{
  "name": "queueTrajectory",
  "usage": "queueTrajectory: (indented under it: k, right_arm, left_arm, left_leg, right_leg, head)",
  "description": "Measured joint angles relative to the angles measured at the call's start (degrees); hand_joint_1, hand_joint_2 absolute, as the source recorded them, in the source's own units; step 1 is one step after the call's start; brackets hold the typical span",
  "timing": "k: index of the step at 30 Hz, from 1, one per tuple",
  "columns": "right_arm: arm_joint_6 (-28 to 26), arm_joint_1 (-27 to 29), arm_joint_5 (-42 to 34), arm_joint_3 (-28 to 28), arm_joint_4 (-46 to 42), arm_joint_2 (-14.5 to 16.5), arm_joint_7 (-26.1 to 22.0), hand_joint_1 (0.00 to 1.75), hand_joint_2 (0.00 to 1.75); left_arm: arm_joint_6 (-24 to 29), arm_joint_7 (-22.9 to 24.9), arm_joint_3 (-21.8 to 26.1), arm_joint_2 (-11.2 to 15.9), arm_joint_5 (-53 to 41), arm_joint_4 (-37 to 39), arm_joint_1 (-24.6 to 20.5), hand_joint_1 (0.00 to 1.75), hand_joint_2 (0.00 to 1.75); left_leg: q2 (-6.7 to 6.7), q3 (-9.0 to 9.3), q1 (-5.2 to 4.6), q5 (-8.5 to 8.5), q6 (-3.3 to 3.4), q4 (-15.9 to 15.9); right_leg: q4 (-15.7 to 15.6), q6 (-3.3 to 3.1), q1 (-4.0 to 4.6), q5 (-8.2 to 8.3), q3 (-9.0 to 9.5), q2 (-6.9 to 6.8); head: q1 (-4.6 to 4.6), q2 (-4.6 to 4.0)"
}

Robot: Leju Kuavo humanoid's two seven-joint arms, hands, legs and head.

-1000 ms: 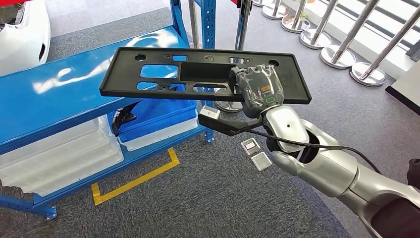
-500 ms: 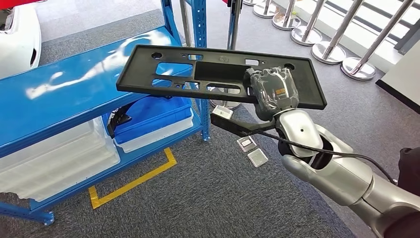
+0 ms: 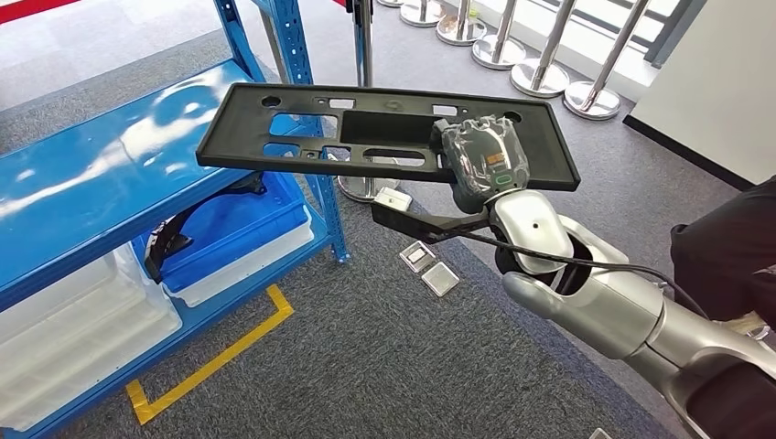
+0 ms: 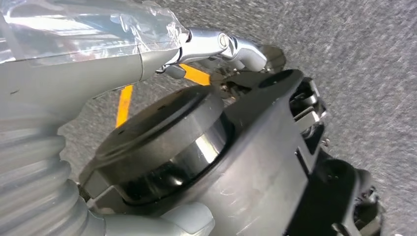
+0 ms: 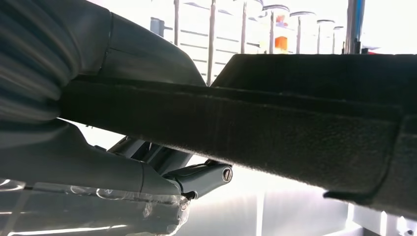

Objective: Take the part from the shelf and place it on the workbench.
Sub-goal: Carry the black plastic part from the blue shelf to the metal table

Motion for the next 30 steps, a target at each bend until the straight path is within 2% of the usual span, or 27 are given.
queueTrajectory:
  k: [2, 4, 6, 7, 8, 9, 10, 12, 13, 14, 16, 18, 24, 26, 27, 28, 30]
  right_arm:
    - [-0.08, 0.0, -0.18, -0.01, 0.24, -0.05, 0.09, 1.75, 1.75]
    - [-0.13, -0.2, -0.25, -0.03, 0.41, -0.15, 0.24, 1.75, 1.75]
    - [-0.13, -0.33, -0.26, -0.04, 0.51, -0.2, 0.5, 1.75, 1.75]
    - [-0.1, -0.27, -0.26, -0.04, 0.57, -0.22, 0.66, 1.75, 1.75]
    - [-0.05, -0.12, -0.26, -0.04, 0.64, -0.26, 0.83, 1.75, 1.75]
    - [0.02, 0.0, -0.26, -0.04, 0.7, -0.31, 0.99, 1.75, 1.75]
    - [0.11, 0.06, -0.26, -0.04, 0.75, -0.37, 1.11, 1.75, 1.75]
    - [0.25, 0.03, -0.25, -0.06, 0.78, -0.47, 1.28, 1.75, 1.75]
    - [0.3, 0.0, -0.24, -0.07, 0.79, -0.51, 1.31, 1.75, 1.75]
    - [0.32, 0.01, -0.23, -0.08, 0.8, -0.55, 1.35, 1.75, 1.75]
    - [0.38, 0.07, -0.23, -0.09, 0.9, -0.66, 1.43, 1.75, 1.75]
    - [0.42, 0.09, -0.23, -0.09, 0.98, -0.77, 1.49, 1.75, 1.75]
    - [0.42, 0.07, -0.23, -0.09, 1.01, -0.8, 1.5, 1.75, 1.75]
    - [0.42, 0.01, -0.23, -0.09, 1.02, -0.79, 1.53, 1.75, 1.75]
    - [0.42, 0.0, -0.23, -0.09, 1.04, -0.77, 1.54, 1.75, 1.75]
    - [0.42, 0.0, -0.22, -0.09, 1.12, -0.75, 1.55, 1.75, 1.75]
    - [0.41, -0.01, -0.22, -0.09, 1.31, -0.72, 1.56, 1.75, 1.75]
  left_arm:
    - [-0.01, 0.09, 0.0, -0.01, -0.01, -0.01, -0.04, 0.0, 1.75]
    - [0.0, 0.11, 0.01, -0.01, -0.08, -0.01, -0.08, 0.0, 1.75]
    - [0.0, 0.11, 0.02, 0.0, -0.19, -0.01, -0.07, 0.0, 1.75]
    - [0.0, 0.11, 0.02, 0.0, -0.25, -0.01, -0.03, 0.0, 1.75]
    - [0.01, 0.11, 0.01, 0.0, -0.35, -0.01, 0.0, 0.0, 1.75]
    - [0.05, 0.11, 0.01, 0.0, -0.5, -0.01, 0.01, 0.0, 1.75]
    - [0.11, 0.11, 0.0, 0.0, -0.66, -0.01, -0.01, 0.0, 1.75]
    - [0.25, 0.11, 0.0, 0.0, -0.92, -0.01, -0.08, 0.0, 1.75]
    - [0.29, 0.11, 0.0, 0.0, -0.97, -0.01, -0.1, 0.0, 1.75]
    - [0.31, 0.13, 0.0, 0.0, -0.99, -0.01, -0.12, 0.0, 1.75]
    - [0.31, 0.24, 0.0, 0.0, -0.99, -0.01, -0.12, 0.0, 1.75]
    - [0.3, 0.36, 0.0, 0.0, -0.97, -0.01, -0.1, 0.0, 1.75]
    - [0.3, 0.4, 0.0, 0.0, -0.96, -0.01, -0.1, 0.0, 1.75]
    - [0.29, 0.47, 0.0, 0.0, -0.92, -0.01, -0.14, 0.0, 1.75]
    - [0.29, 0.56, 0.0, 0.0, -0.86, -0.01, -0.12, 0.0, 1.75]
    - [0.32, 0.65, 0.0, 0.0, -0.71, -0.01, -0.1, 0.0, 1.75]
    - [0.39, 0.78, 0.01, 0.04, -0.43, 0.01, -0.01, 0.0, 1.75]
  left_leg:
    - [0.86, 0.09, 0.12, 0.36, 0.46, -0.7]
    - [1.77, 0.33, 0.42, 0.91, 1.0, -1.56]
    - [2.66, 0.37, 0.39, 1.11, 1.26, -1.81]
    - [3.12, 0.32, 0.36, 1.09, 1.32, -1.76]
    - [3.55, 0.31, 0.35, 1.06, 1.32, -1.71]
    - [3.94, 0.3, 0.38, 1.0, 1.26, -1.64]
    - [4.32, 0.3, 0.42, 0.89, 1.14, -1.51]
    - [5.01, 0.27, 0.41, 0.44, 0.64, -1.02]
    - [5.27, 0.21, 0.32, 0.2, 0.35, -0.7]
    - [5.5, 0.18, 0.17, 0.03, 0.07, -0.47]
    - [5.92, 0.22, 0.04, -0.05, -0.4, -0.35]
    - [6.24, 0.33, 0.11, -0.03, -0.69, -0.45]
    - [6.36, 0.35, 0.14, -0.07, -0.86, -0.43]
    - [5.28, -0.49, 0.29, -2.05, -1.23, 2.09]
    - [4.51, -2.08, 0.35, -4.22, -1.42, 5.95]
    - [3.39, -2.49, 0.33, -4.27, -1.26, 7.07]
    - [1.27, -1.88, 0.16, -2.23, -0.36, 4.99]
  right_leg:
    - [-0.08, 0.74, -0.09, 0.18, -0.28, 0.44]
    - [2.31, 1.33, 0.05, -1.47, -1.51, -0.87]
    - [9.18, 1.69, -0.07, -5.05, -4.68, -2.86]
    - [12.89, 1.83, -0.21, -6.49, -6.38, -3.33]
    - [15.31, 1.93, -0.35, -7.07, -7.47, -3.56]
    - [15.58, 2.03, -0.47, -6.57, -7.54, -3.73]
    - [13.43, 2.09, -0.58, -5.1, -6.42, -3.98]
    - [5.52, 2.04, -0.53, -1.79, -2.29, -5.3]
    - [2.42, 1.82, -0.41, -0.87, -0.76, -5.75]
    - [0.75, 1.56, -0.29, -0.6, 0.02, -6.02]
    - [0.52, 0.93, -0.1, -0.75, -0.09, -5.38]
    - [0.59, 0.61, 0.01, -0.77, -0.2, -4.99]
    - [0.5, 0.42, 0.0, -0.69, -0.21, -4.86]
    - [0.29, -0.12, -0.18, -0.51, -0.13, -4.48]
    - [0.2, -0.44, -0.21, -0.43, -0.09, -4.09]
    - [0.14, -0.74, -0.15, -0.36, 0.04, -3.15]
    - [0.24, -0.82, 0.14, -0.31, 0.09, -1.33]
  head:
    - [0.0, 0.0]
    - [0.55, 0.0]
    - [1.34, 0.0]
    - [1.61, 0.0]
    - [1.85, 0.0]
    - [2.15, 0.0]
    - [2.45, 0.0]
    - [3.08, 0.0]
    - [3.35, 0.0]
    - [3.44, 0.0]
    - [3.26, 0.0]
    - [3.04, 0.0]
    - [3.12, 0.0]
    - [2.86, 0.0]
    - [2.44, 0.0]
    - [1.62, 0.0]
    - [0.24, 0.0]
